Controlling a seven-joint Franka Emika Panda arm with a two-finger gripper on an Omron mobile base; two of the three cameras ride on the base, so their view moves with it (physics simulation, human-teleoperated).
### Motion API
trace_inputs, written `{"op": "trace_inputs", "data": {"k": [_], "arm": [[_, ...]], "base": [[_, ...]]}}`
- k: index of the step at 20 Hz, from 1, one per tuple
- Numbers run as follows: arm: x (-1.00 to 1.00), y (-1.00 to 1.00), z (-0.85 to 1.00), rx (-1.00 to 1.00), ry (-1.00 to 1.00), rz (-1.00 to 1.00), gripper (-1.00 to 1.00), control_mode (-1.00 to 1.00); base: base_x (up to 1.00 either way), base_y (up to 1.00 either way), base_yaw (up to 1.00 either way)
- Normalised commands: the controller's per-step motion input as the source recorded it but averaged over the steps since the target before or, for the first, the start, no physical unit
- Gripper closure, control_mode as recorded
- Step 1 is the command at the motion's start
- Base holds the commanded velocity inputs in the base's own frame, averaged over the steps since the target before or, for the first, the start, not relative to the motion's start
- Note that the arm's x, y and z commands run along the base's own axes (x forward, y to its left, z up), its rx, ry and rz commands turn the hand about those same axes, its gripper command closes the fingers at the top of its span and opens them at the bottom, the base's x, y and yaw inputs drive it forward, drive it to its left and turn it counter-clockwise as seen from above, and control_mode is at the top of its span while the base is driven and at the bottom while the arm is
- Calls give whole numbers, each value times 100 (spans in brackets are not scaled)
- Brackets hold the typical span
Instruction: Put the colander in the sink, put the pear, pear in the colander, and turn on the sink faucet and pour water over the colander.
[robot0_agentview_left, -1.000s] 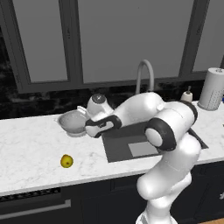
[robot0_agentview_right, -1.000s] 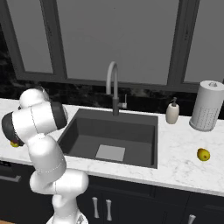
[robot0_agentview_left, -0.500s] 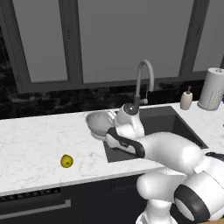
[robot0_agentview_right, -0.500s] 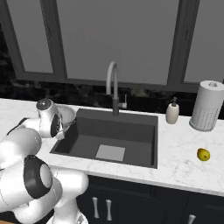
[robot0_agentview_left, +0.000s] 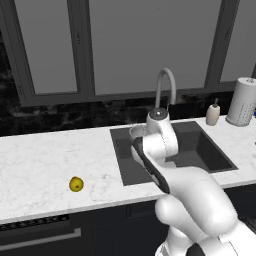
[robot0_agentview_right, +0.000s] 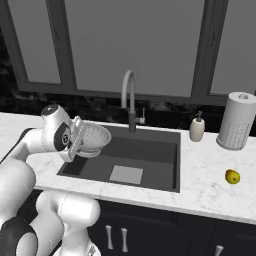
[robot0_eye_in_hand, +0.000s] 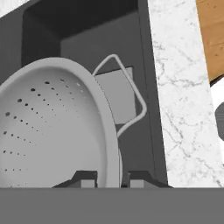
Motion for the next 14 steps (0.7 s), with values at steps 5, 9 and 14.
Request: {"op": "trace_inputs", "data": {"k": [5,9,14], "arm": [[3,0,-3,0,-1,-69,100,-100],[25,11,-11,0,-9,-53,100,-100],[28,0,-13,0,-7,-56,100,-100]], "base": [[0,0,0],[0,0,0],[0,0,0]]}}
